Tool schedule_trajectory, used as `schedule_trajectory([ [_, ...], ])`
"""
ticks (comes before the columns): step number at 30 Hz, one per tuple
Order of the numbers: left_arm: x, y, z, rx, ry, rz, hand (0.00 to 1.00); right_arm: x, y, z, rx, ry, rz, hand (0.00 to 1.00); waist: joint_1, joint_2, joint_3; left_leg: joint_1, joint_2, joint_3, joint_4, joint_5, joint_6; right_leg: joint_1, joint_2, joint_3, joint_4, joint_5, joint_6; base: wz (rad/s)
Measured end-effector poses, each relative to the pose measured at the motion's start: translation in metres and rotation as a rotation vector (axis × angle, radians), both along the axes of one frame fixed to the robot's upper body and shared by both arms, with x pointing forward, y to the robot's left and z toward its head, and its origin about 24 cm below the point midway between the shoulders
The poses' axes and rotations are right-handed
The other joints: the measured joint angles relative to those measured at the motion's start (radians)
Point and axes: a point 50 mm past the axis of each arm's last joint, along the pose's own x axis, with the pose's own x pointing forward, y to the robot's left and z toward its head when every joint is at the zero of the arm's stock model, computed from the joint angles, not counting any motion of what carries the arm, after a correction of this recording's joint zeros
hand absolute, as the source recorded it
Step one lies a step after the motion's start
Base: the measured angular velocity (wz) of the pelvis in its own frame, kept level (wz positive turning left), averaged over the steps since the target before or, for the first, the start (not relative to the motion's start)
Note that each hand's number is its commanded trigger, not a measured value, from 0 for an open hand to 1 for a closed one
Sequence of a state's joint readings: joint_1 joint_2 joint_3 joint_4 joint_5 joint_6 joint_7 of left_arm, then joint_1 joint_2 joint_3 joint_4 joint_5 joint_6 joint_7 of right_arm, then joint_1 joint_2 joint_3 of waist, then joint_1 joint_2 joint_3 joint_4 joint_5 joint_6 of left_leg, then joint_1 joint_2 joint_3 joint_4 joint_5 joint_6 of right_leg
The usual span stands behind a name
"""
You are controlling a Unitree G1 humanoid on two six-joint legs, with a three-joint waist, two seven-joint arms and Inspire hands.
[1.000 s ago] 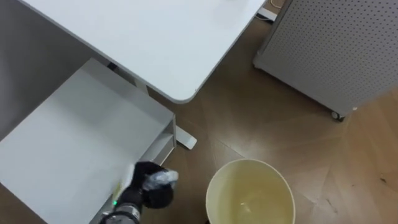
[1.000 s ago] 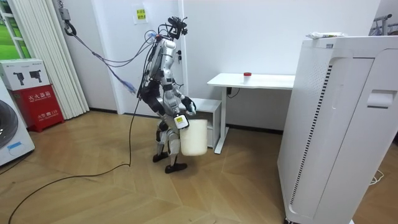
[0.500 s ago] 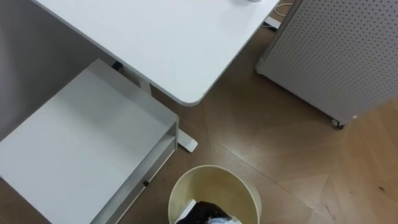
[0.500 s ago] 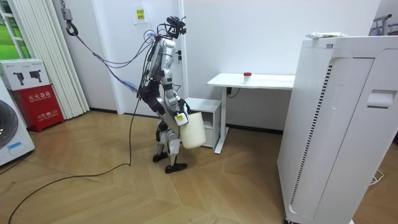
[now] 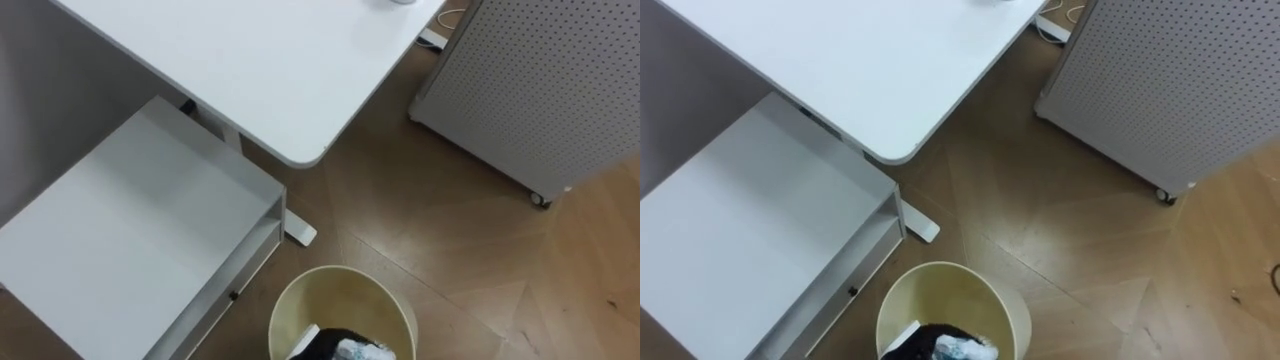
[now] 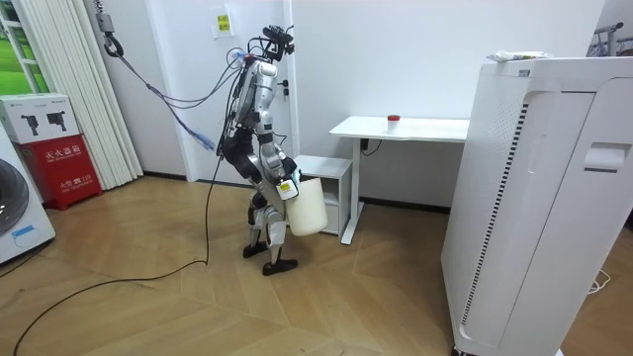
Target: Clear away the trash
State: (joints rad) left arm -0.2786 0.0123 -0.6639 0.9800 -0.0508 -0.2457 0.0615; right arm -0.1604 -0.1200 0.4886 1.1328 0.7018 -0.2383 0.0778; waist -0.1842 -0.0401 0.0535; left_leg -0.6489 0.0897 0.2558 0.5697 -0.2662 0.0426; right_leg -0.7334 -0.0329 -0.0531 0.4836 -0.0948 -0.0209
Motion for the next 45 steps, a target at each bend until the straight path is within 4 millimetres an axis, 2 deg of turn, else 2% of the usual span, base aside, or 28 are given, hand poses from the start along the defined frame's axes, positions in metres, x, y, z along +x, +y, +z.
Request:
schedule_trajectory([
  [12, 0.0, 0.0, 0.0, 0.015, -0.008, -0.013, 0.0, 0.0, 0.0, 0.0, -0.001, -0.001, -0.001, 1.0, 0.005, 0.001, -0.0003, 0.0, 0.001, 0.0, 0.0, 0.0, 0.0, 0.0, 0.002, -0.001, 0.001, 0.001, -0.001, 0.0],
  [20, -0.003, 0.003, -0.002, 0.069, -0.026, -0.063, 0.0, 0.001, -0.001, 0.001, 0.0, -0.006, 0.016, 1.0, 0.027, 0.0, -0.0007, 0.006, -0.002, 0.003, 0.005, 0.0, 0.0, 0.0, -0.002, 0.004, 0.022, 0.001, -0.001, 0.0],
  [29, -0.004, 0.003, -0.003, 0.129, -0.051, -0.13, 0.0, 0.0, -0.001, -0.001, -0.034, 0.01, 0.1, 1.0, 0.029, 0.007, -0.0028, 0.083, 0.003, 0.03, 0.0, -0.009, 0.002, 0.061, 0.008, 0.033, 0.014, 0.005, 0.002, -0.11],
  [32, -0.004, 0.003, -0.002, 0.143, -0.061, -0.158, 0.0, -0.005, -0.006, -0.003, -0.032, 0.034, 0.095, 1.0, 0.028, 0.018, -0.0054, 0.129, 0.005, 0.034, -0.002, -0.021, 0.004, 0.104, 0.02, 0.053, -0.002, 0.011, 0.008, -0.24],
  [35, 0.0, 0.001, 0.002, 0.17, -0.103, -0.204, 0.0, -0.009, -0.012, -0.005, -0.023, 0.045, 0.064, 1.0, 0.017, 0.029, -0.0054, 0.165, 0.002, 0.049, -0.006, -0.028, 0.011, 0.132, 0.021, 0.068, -0.003, 0.014, 0.015, -0.2],
  [37, 0.002, 0.001, 0.006, 0.19, -0.141, -0.231, 0.0, -0.013, -0.017, -0.006, -0.024, 0.055, 0.041, 1.0, 0.025, 0.031, -0.0057, 0.208, 0.002, 0.088, -0.007, -0.04, 0.016, 0.15, 0.016, 0.07, 0.001, 0.018, 0.019, -0.46],
  [39, 0.004, 0.006, 0.009, 0.211, -0.165, -0.241, 0.0, -0.014, -0.018, -0.007, -0.022, 0.059, 0.035, 1.0, 0.025, 0.034, -0.0071, 0.241, -0.001, 0.106, -0.005, -0.051, 0.02, 0.166, 0.019, 0.074, -0.006, 0.031, 0.02, -0.71],
  [41, 0.008, 0.011, 0.011, 0.227, -0.184, -0.23, 0.0, -0.016, -0.02, -0.007, -0.021, 0.061, 0.037, 1.0, 0.027, 0.038, -0.0101, 0.272, 0.006, 0.134, -0.017, -0.062, 0.026, 0.183, 0.012, 0.046, -0.025, 0.054, 0.014, -0.84],
  [42, 0.01, 0.014, 0.012, 0.233, -0.194, -0.217, 0.0, -0.014, -0.023, -0.005, -0.033, 0.052, 0.05, 1.0, 0.029, 0.044, -0.0118, 0.299, 0.024, 0.181, -0.029, -0.067, 0.034, 0.198, -0.007, -0.012, -0.038, 0.07, 0.002, -0.87],
  [43, 0.011, 0.018, 0.012, 0.251, -0.202, -0.218, 0.0, -0.017, -0.027, -0.006, -0.04, 0.059, 0.052, 1.0, 0.038, 0.048, -0.0125, 0.33, 0.034, 0.224, -0.042, -0.074, 0.039, 0.218, -0.04, -0.078, -0.013, 0.054, -0.019, -0.87],
  [44, 0.011, 0.019, 0.013, 0.256, -0.208, -0.219, 0.0, -0.019, -0.03, -0.006, -0.044, 0.063, 0.045, 1.0, 0.044, 0.051, -0.013, 0.351, 0.038, 0.247, -0.052, -0.076, 0.038, 0.228, -0.055, -0.116, 0.03, 0.023, -0.017, -0.84],
  [45, 0.01, 0.02, 0.016, 0.249, -0.229, -0.213, 0.0, -0.024, -0.036, -0.007, -0.054, 0.073, 0.031, 1.0, 0.053, 0.056, -0.0161, 0.393, 0.038, 0.293, -0.085, -0.071, 0.031, 0.254, -0.079, -0.137, 0.096, -0.034, 0.001, -0.66],
])
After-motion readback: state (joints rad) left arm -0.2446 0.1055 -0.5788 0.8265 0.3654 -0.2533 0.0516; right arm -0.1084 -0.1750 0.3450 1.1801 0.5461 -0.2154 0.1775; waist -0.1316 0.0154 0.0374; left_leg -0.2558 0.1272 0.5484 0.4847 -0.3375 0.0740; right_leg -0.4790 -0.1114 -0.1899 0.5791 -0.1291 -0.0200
